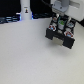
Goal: Open the kcup holder, insert the kcup into the holder, and close the kcup holder
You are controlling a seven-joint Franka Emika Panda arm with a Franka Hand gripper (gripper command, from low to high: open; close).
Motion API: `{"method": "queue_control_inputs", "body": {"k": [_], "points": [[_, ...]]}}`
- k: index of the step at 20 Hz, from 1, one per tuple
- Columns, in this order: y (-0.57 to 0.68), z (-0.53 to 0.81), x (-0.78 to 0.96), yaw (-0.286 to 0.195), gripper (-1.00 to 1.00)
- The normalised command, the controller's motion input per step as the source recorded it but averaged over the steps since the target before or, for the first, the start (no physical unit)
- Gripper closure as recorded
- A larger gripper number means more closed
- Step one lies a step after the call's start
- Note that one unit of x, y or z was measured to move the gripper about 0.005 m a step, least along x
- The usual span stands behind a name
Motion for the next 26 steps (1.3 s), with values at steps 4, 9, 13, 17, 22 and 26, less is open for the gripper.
{"method": "queue_control_inputs", "body": {"k": [4,9,13,17,22,26], "points": [[0.13,0.12,0.14,0.028,-1.00],[0.03,0.35,0.21,0.054,-1.00],[-0.06,0.46,0.25,0.057,-1.00],[-0.32,0.61,0.42,0.054,-1.00],[-0.45,0.42,0.53,0.045,-1.00],[-0.45,0.30,0.54,0.058,-1.00]]}}
